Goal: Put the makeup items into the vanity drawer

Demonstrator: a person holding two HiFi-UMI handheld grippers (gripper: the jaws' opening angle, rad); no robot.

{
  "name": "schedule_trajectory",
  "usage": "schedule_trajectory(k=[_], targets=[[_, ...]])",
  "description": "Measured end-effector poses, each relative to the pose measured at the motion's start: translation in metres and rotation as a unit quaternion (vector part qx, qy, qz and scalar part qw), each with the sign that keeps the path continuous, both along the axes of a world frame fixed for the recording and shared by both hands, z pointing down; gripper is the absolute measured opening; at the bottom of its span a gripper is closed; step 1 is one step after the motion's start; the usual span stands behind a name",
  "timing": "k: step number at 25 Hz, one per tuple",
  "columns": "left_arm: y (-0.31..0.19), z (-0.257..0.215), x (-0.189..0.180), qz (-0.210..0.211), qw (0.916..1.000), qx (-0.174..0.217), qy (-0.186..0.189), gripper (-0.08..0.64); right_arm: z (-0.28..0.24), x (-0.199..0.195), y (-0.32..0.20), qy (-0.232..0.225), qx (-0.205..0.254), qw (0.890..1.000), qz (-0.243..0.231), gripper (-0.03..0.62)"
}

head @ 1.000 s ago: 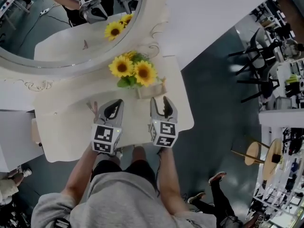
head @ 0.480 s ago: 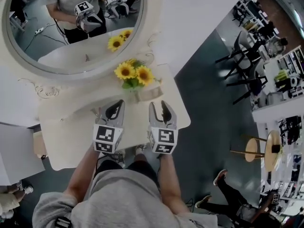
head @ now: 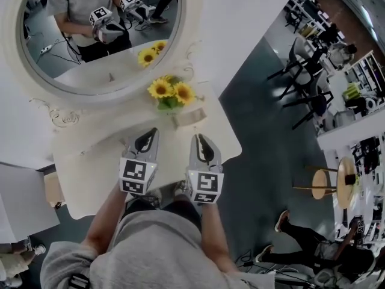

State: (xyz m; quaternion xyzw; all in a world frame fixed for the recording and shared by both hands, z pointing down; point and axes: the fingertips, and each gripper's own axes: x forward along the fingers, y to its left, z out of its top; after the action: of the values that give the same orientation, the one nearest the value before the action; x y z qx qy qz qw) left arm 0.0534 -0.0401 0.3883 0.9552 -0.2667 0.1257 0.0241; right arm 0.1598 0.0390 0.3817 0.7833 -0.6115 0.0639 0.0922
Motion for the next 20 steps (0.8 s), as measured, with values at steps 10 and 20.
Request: schedule_trajectory(k=[10, 20], targets=[[0.004, 0.0, -0.007, 0.001, 1.0, 0.0, -0.002, 0.011, -0.001, -0.01, 0.005, 0.0, 0.005, 1.0, -0.006, 0.006], [-0.01, 0.004, -0.036, -0.041, 0.9991, -0.003, -0.006, 0.011, -0.002, -0.032, -0.022, -0.004, 0.006, 0.999, -0.05, 0.006]])
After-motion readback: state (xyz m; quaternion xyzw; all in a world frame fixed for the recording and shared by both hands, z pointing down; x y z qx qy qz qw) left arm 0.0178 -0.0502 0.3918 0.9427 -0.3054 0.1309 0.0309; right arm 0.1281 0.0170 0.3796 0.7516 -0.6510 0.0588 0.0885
